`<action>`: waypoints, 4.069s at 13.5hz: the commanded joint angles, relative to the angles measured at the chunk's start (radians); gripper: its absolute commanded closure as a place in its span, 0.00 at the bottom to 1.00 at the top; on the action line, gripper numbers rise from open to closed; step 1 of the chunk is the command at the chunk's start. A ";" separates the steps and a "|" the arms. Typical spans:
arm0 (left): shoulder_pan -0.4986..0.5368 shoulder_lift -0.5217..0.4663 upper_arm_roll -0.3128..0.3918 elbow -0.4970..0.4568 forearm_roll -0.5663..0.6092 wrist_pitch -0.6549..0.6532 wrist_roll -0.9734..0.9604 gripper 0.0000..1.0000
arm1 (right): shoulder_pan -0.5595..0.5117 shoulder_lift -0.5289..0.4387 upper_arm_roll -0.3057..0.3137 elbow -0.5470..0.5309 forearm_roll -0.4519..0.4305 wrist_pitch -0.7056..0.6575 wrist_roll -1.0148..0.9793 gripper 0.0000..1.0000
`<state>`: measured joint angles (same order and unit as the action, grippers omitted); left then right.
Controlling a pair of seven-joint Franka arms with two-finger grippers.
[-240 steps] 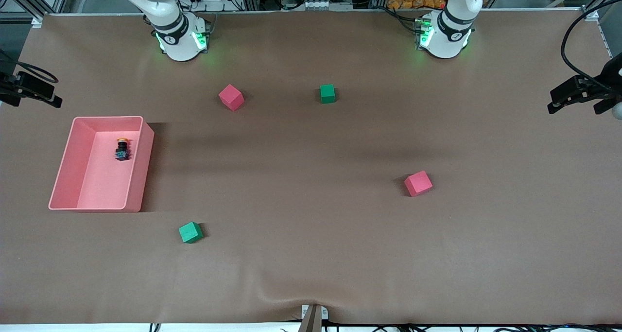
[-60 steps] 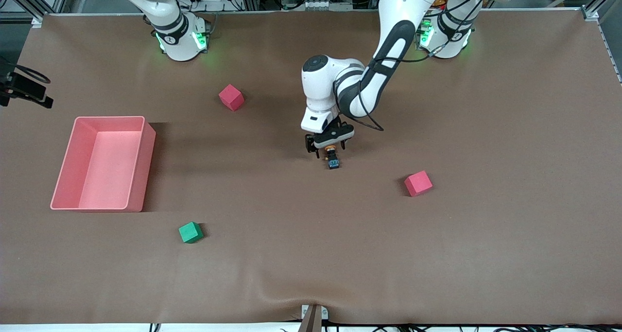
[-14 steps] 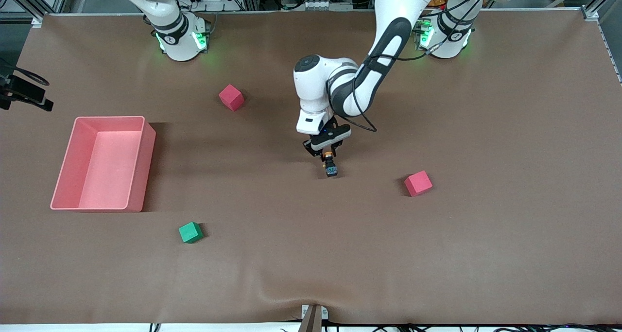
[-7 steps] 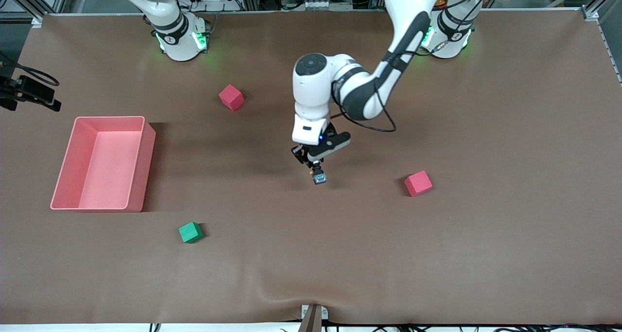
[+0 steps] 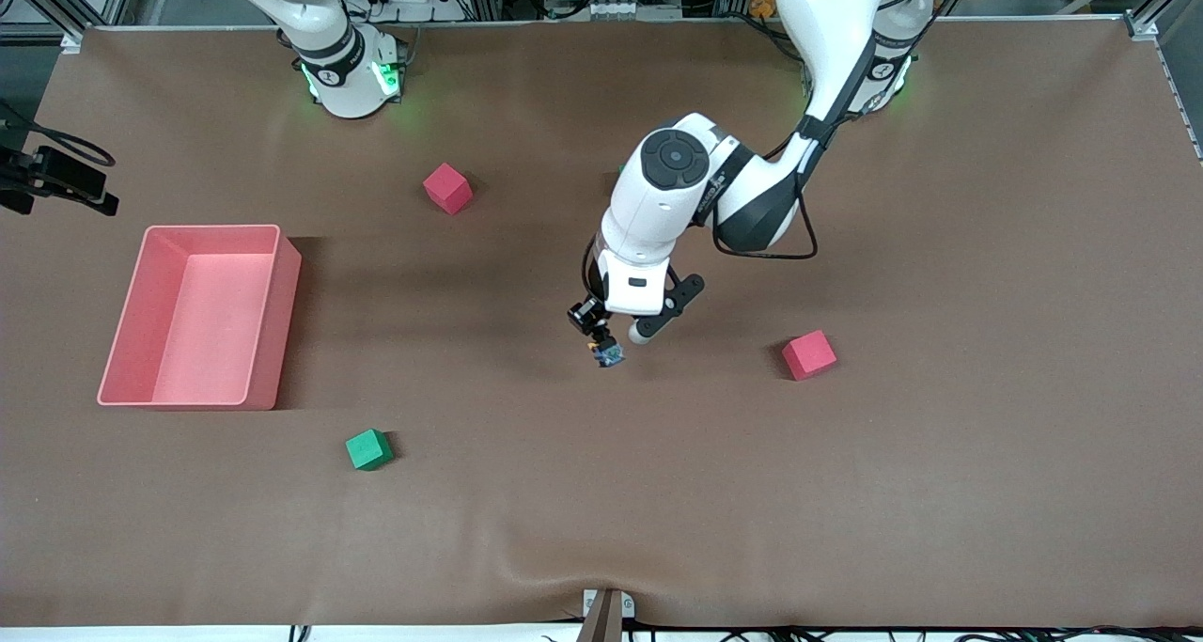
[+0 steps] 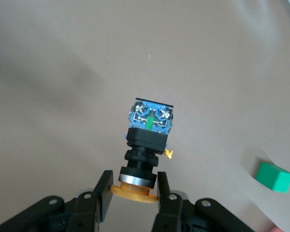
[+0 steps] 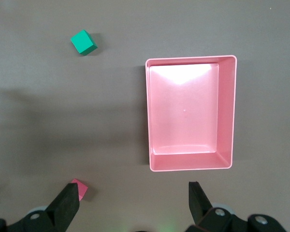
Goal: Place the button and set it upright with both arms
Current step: 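Lift the switch with the left gripper and rotate it sideways, then set the switch upright, orange cap up, and open the left gripper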
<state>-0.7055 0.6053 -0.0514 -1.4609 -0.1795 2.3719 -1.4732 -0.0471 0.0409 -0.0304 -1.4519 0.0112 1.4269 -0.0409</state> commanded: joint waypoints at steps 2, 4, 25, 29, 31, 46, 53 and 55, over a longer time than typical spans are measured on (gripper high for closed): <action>0.030 -0.001 -0.004 0.049 -0.289 -0.020 0.007 0.86 | 0.009 0.004 -0.002 0.007 -0.017 -0.003 0.010 0.00; 0.047 0.001 -0.005 0.050 -0.406 -0.020 0.007 0.86 | 0.010 0.005 -0.002 0.007 -0.017 -0.003 0.010 0.00; 0.179 0.205 -0.005 -0.033 -1.382 -0.157 0.393 0.80 | 0.019 0.007 -0.002 0.005 -0.017 -0.006 0.009 0.00; 0.196 0.237 -0.004 -0.033 -1.385 -0.210 0.416 0.74 | 0.027 0.011 -0.002 0.005 -0.017 -0.006 0.009 0.00; 0.205 0.261 -0.004 -0.030 -1.391 -0.232 0.462 0.74 | 0.027 0.013 -0.002 0.005 -0.017 -0.005 0.009 0.00; 0.170 0.315 -0.004 -0.030 -1.427 -0.232 0.517 0.69 | 0.027 0.014 -0.002 0.005 -0.017 -0.005 0.010 0.00; 0.170 0.324 -0.004 -0.027 -1.419 -0.232 0.568 0.13 | 0.027 0.014 -0.002 0.005 -0.017 -0.005 0.010 0.00; 0.169 0.324 -0.004 -0.029 -1.416 -0.234 0.620 0.00 | 0.029 0.014 -0.002 0.005 -0.017 -0.005 0.010 0.00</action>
<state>-0.5322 0.9214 -0.0585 -1.4994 -1.5758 2.1518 -0.9052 -0.0278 0.0548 -0.0302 -1.4522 0.0110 1.4268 -0.0409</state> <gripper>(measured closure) 0.181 0.000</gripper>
